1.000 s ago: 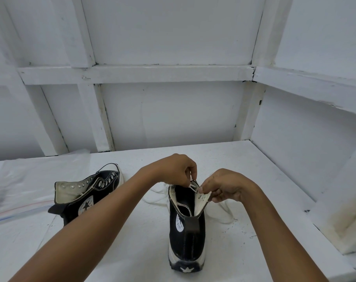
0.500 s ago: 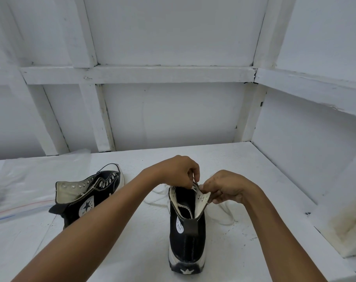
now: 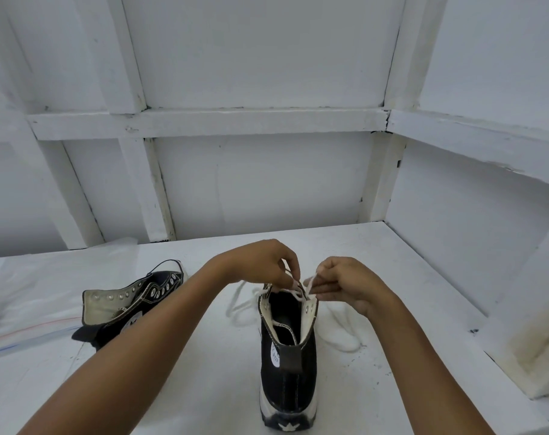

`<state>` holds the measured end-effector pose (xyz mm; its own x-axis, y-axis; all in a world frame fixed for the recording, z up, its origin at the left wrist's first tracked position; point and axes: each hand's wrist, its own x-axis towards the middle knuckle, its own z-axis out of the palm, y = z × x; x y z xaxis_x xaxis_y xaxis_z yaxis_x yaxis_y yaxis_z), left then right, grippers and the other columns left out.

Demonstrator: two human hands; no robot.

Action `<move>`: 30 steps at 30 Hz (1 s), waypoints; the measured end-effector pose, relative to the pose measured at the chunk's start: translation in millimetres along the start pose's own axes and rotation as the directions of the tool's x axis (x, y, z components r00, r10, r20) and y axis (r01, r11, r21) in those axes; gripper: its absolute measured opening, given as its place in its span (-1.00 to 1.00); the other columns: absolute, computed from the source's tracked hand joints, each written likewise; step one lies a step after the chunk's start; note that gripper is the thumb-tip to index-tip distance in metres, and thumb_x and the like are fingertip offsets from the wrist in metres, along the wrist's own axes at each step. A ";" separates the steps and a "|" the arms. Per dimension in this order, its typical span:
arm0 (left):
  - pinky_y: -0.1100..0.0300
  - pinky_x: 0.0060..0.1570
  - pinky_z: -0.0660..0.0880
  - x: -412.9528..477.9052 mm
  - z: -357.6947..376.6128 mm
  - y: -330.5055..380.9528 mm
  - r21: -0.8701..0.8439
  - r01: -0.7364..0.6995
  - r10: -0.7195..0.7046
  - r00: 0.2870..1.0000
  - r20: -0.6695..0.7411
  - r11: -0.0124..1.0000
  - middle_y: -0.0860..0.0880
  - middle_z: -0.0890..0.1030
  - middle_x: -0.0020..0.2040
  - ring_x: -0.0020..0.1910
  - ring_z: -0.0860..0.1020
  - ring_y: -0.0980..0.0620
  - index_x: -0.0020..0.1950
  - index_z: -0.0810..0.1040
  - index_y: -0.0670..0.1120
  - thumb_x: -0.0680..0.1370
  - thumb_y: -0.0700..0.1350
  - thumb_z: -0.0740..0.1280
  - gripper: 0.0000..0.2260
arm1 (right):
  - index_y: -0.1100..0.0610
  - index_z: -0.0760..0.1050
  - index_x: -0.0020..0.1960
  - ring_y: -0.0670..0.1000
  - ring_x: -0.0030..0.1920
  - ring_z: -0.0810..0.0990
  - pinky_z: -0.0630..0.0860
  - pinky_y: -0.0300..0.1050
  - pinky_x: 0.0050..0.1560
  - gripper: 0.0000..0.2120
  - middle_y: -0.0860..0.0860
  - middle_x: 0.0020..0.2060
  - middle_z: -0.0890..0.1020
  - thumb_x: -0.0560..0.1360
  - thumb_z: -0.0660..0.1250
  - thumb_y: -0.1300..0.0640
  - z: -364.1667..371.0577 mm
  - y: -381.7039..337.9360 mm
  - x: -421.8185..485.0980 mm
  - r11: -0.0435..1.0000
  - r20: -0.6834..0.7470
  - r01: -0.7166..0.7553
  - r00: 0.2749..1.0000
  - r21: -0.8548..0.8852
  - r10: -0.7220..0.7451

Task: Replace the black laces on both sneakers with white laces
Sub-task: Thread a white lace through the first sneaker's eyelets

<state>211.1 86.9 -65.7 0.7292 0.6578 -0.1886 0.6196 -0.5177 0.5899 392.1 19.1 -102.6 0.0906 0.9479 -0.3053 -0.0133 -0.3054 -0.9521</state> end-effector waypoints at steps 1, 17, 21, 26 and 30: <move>0.30 -0.33 0.35 -1.5 -4.8 -2.6 -0.027 0.002 -0.002 1.000 -0.019 1.000 0.08 0.61 -0.41 -0.41 0.48 0.16 -0.01 0.65 -0.07 0.52 -0.11 0.44 -0.92 | 0.24 0.40 -0.14 0.16 -0.25 0.69 0.61 0.00 -0.21 -0.82 0.24 -0.22 0.69 0.60 0.11 0.38 0.1 -1.1 1.3 0.985 -0.010 0.005 1.000 0.171 -0.003; 0.29 -0.42 0.34 -19.1 -42.8 -20.8 -0.268 0.013 -0.084 0.963 -0.257 0.963 -0.01 0.54 -0.40 -0.46 0.37 0.11 -0.05 0.65 -0.18 0.56 -0.15 0.40 -0.89 | 0.19 0.51 -0.26 0.02 -0.24 0.56 0.47 -0.15 -0.25 -0.75 0.08 -0.27 0.60 0.58 0.23 0.24 -13.2 1.1 5.0 0.996 0.167 0.082 0.983 -0.018 -0.078; 0.28 -0.42 0.35 -17.9 -39.7 -24.3 -0.270 0.010 -0.079 0.965 -0.249 0.963 0.01 0.53 -0.39 -0.43 0.39 0.11 -0.05 0.66 -0.18 0.53 -0.16 0.44 -0.91 | 0.20 0.41 -0.34 0.16 -0.33 0.64 0.63 0.02 -0.18 -0.69 0.19 -0.34 0.61 0.59 0.18 0.21 -17.9 -7.4 6.7 0.835 0.113 -0.032 0.993 0.549 -0.036; 0.29 -0.38 0.34 -15.9 -37.6 -28.2 -0.132 0.014 -0.043 0.974 -0.223 0.991 0.12 0.55 -0.35 -0.40 0.43 0.16 -0.04 0.65 -0.06 0.43 -0.20 0.53 -0.84 | 0.15 0.37 -0.17 -0.11 -0.58 0.15 0.09 -0.29 -0.58 -0.81 0.06 -0.40 0.45 0.58 0.29 0.12 -12.2 -3.8 5.9 0.998 0.048 -0.055 0.997 -0.044 0.057; 0.28 -0.29 0.39 -13.1 -24.5 -31.3 0.265 0.131 -0.101 0.987 -0.122 0.955 0.13 0.58 -0.21 -0.28 0.49 0.19 -0.07 0.64 0.05 0.45 -0.06 0.49 -0.90 | 0.15 0.56 -0.21 -0.07 -0.49 0.18 0.11 -0.26 -0.50 -0.77 -0.04 -0.41 0.55 0.57 0.34 0.05 2.0 -2.8 -6.6 0.860 0.113 -0.064 0.984 -0.507 0.140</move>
<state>175.0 107.9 -62.4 0.6217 0.7688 -0.1499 0.7642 -0.5535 0.3310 389.5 13.9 -97.9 -0.0253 0.9000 -0.4352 0.4873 -0.3690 -0.7915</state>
